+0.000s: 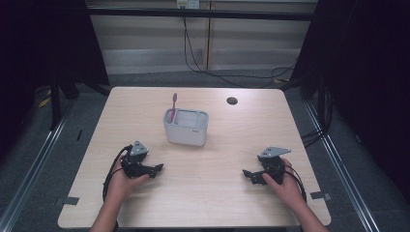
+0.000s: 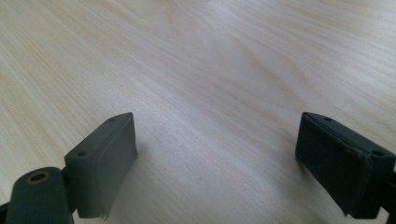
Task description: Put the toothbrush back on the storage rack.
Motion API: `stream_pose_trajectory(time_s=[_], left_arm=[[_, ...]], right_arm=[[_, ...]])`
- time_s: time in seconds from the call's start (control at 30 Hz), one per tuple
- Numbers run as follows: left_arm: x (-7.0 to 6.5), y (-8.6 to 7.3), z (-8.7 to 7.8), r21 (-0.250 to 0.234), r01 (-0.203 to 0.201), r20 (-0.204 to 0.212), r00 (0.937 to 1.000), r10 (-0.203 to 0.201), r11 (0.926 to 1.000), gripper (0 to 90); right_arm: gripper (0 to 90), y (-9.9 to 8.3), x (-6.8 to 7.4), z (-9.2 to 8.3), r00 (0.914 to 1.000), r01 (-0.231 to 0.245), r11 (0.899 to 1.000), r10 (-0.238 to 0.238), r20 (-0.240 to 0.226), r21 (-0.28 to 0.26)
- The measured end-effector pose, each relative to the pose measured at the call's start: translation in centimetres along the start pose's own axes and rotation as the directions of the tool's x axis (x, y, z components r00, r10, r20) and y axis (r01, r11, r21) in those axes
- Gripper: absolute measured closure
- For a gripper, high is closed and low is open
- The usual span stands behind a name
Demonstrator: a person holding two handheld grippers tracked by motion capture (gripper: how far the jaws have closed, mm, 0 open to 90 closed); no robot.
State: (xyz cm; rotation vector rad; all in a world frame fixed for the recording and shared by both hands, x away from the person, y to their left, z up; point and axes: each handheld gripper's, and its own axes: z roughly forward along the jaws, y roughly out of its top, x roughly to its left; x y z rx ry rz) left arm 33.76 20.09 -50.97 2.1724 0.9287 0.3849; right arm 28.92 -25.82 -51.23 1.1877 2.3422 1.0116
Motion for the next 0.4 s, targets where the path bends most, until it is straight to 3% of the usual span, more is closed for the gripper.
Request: stream_pose_trajectory(time_s=[0.4], left_arm=[[0.02, 0.00, 0.02, 0.003, 0.003, 0.002, 1.0000, -0.003, 1.0000, 14.8]], right_arm=[[11.9, 0.00, 0.00, 0.00, 1.0000, 0.000, 1.000, 0.000, 0.000, 0.000]])
